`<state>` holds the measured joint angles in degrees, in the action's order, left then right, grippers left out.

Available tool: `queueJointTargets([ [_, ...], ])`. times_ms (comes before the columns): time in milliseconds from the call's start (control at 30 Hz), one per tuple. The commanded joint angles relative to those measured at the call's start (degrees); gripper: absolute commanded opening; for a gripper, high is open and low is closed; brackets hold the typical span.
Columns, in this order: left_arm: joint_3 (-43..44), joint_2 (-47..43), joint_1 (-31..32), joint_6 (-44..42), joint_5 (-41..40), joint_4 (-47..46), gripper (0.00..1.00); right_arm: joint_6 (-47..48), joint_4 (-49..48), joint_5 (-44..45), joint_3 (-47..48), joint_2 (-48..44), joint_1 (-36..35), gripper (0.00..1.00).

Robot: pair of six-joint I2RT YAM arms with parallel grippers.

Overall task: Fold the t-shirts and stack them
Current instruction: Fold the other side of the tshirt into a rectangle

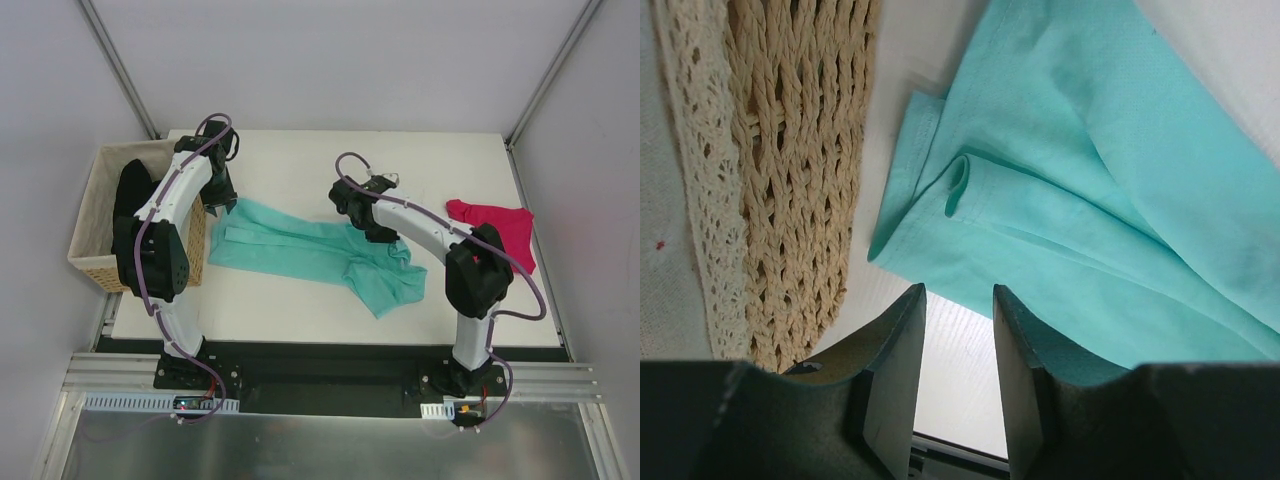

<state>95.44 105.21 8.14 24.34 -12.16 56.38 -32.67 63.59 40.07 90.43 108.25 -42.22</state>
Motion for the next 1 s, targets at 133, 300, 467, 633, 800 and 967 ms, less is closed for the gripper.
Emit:
queueJointTargets([
  [133, 1.9, -1.1, -0.8, -0.6, -0.2, 1.0, 0.33, 7.7, -1.3, 1.9, 6.6, 3.9, 5.7, 0.01],
  [300, 2.9, 0.1, -0.8, -0.3, 0.4, 1.0, 0.33, 12.5, -2.8, 1.9, 10.5, 7.6, 9.2, 0.01],
  [467, 3.5, 0.5, -0.8, 0.1, -0.3, 1.4, 0.33, 15.3, -4.0, 1.5, 13.4, 10.8, 11.3, 0.01],
  [633, 4.5, 1.5, -0.8, 0.9, -1.0, 2.4, 0.33, 16.4, -5.7, 0.5, 12.4, 9.2, 11.5, 0.01],
  [800, 5.7, 2.1, -0.8, 1.3, -0.7, 2.8, 0.33, 16.1, -6.1, 0.4, 9.7, 5.8, 11.5, 0.01],
  [967, 6.3, 2.6, -0.8, 1.5, -0.2, 3.0, 0.33, 16.4, -8.7, 1.8, 6.1, 2.2, 11.5, 0.01],
])
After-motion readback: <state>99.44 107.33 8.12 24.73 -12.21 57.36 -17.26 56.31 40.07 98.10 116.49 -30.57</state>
